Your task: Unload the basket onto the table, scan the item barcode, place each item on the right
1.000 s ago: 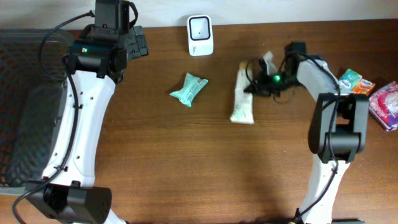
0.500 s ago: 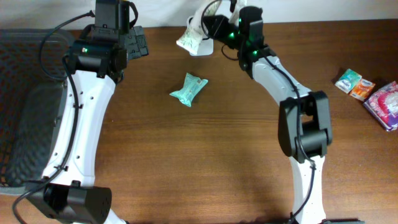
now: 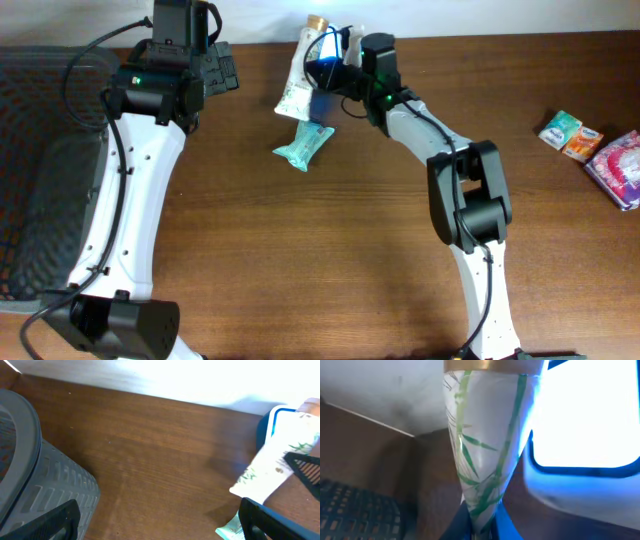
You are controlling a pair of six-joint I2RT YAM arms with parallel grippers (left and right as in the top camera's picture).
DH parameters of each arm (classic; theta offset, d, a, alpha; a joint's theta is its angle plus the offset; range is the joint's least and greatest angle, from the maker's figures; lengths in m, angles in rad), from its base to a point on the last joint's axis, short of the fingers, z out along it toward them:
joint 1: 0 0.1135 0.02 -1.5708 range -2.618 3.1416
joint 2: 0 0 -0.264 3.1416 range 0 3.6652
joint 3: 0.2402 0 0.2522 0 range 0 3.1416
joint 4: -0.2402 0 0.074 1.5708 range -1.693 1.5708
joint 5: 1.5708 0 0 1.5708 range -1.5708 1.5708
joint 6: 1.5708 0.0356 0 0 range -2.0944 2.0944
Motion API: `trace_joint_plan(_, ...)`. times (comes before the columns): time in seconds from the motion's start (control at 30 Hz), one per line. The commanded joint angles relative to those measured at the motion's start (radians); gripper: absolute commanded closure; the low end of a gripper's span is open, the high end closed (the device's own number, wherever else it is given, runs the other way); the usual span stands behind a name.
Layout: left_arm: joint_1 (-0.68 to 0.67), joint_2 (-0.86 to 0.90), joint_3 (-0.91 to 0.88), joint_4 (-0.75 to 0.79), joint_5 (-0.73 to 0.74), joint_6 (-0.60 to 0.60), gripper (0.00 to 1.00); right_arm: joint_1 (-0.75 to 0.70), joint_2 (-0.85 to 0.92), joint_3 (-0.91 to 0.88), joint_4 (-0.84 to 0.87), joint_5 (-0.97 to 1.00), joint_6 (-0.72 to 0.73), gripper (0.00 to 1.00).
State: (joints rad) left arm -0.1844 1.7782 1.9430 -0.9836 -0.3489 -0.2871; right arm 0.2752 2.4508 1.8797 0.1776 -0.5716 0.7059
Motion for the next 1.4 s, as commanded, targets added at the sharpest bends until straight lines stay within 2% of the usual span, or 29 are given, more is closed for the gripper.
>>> trace_joint_plan(0.0, 0.004, 0.000, 0.004, 0.002, -0.006, 0.012, 0.01, -0.044, -0.083, 0.039, -0.042, -0.034, -0.019, 0.96)
trace_joint_plan(0.1, 0.004, 0.000, 0.004, 0.002, -0.007, 0.012, 0.01, -0.053, -0.082, 0.039, -0.153, -0.055, -0.074, 0.96)
trace_joint_plan(0.2, 0.004, 0.000, 0.004, 0.002, -0.007, 0.012, 0.01, -0.059, -0.115, 0.039, -0.110, -0.098, -0.076, 0.96)
trace_joint_plan(0.3, 0.004, 0.000, 0.004, 0.002, -0.006, 0.012, 0.01, -0.126, -0.212, 0.039, -0.172, -0.073, -0.105, 0.96)
trace_joint_plan(0.4, 0.004, 0.000, 0.004, 0.002, -0.007, 0.012, 0.01, -0.306, -0.289, 0.039, -0.468, -0.037, -0.104, 0.96)
trace_joint_plan(0.43, 0.004, 0.000, 0.004, 0.002, -0.007, 0.012, 0.01, -0.428, -0.292, 0.039, -0.671, -0.004, -0.104, 0.96)
trace_joint_plan(0.47, 0.004, 0.000, 0.004, 0.002, -0.007, 0.012, 0.01, -0.497, -0.291, 0.039, -0.778, 0.050, -0.106, 0.96)
trace_joint_plan(0.57, 0.004, 0.000, 0.004, 0.002, -0.007, 0.012, 0.01, -0.693, -0.291, 0.039, -0.990, 0.192, -0.303, 0.96)
trace_joint_plan(0.6, 0.004, 0.000, 0.003, 0.002, -0.007, 0.012, 0.01, -0.772, -0.290, 0.039, -1.074, 0.327, -0.370, 0.96)
trace_joint_plan(0.63, 0.004, 0.000, 0.004, 0.002, -0.006, 0.012, 0.01, -0.820, -0.288, 0.039, -1.104, 0.417, -0.431, 0.96)
trace_joint_plan(0.67, 0.004, 0.000, 0.004, 0.002, -0.007, 0.012, 0.01, -0.852, -0.286, 0.039, -1.110, 0.436, -0.551, 0.96)
trace_joint_plan(0.73, 0.004, 0.000, 0.004, 0.002, -0.006, 0.012, 0.01, -0.879, -0.285, 0.039, -1.131, 0.477, -0.563, 0.96)
trace_joint_plan(0.77, 0.004, 0.000, 0.004, 0.002, -0.006, 0.012, 0.01, -0.880, -0.285, 0.039, -1.136, 0.423, -0.565, 0.88)
trace_joint_plan(0.8, 0.004, 0.000, 0.003, 0.002, -0.007, 0.012, 0.01, -0.870, -0.285, 0.039, -1.137, 0.340, -0.577, 0.83)
trace_joint_plan(0.83, 0.004, 0.000, 0.004, 0.002, -0.007, 0.012, 0.01, -0.849, -0.285, 0.039, -1.143, 0.211, -0.605, 0.73)
trace_joint_plan(0.9, 0.004, 0.000, 0.004, 0.002, -0.007, 0.012, 0.01, -0.761, -0.285, 0.039, -1.168, 0.032, -0.605, 0.65)
trace_joint_plan(1.0, 0.004, 0.000, 0.004, 0.002, -0.007, 0.012, 0.01, -0.549, -0.284, 0.038, -1.203, 0.026, -0.605, 0.31)
trace_joint_plan(1.03, 0.004, 0.000, 0.003, 0.002, -0.006, 0.012, 0.01, -0.425, -0.284, 0.038, -1.183, 0.026, -0.605, 0.23)
trace_joint_plan(1.07, 0.004, 0.000, 0.004, 0.002, -0.007, 0.012, 0.01, -0.378, -0.284, 0.038, -1.168, 0.026, -0.602, 0.17)
trace_joint_plan(1.1, 0.004, 0.000, 0.004, 0.002, -0.007, 0.012, 0.01, -0.276, -0.280, 0.038, -1.122, 0.030, -0.591, 0.01)
trace_joint_plan(1.13, 0.004, 0.000, 0.004, 0.002, -0.007, 0.012, 0.01, -0.200, -0.272, 0.038, -1.077, 0.040, -0.544, 0.01)
trace_joint_plan(1.2, 0.004, 0.000, 0.004, 0.002, -0.007, 0.012, 0.01, -0.061, -0.227, 0.038, -0.973, 0.105, -0.315, 0.01)
trace_joint_plan(1.27, 0.004, 0.000, 0.004, 0.002, -0.006, 0.012, 0.01, 0.024, -0.165, 0.038, -0.891, 0.114, -0.191, 0.01)
trace_joint_plan(1.33, 0.004, 0.000, 0.004, 0.002, -0.006, 0.012, 0.01, 0.062, -0.112, 0.037, -0.895, 0.108, -0.016, 0.01)
trace_joint_plan(1.37, 0.004, 0.000, 0.004, 0.002, -0.007, 0.012, 0.01, 0.084, -0.087, 0.037, -0.891, 0.099, 0.018, 0.01)
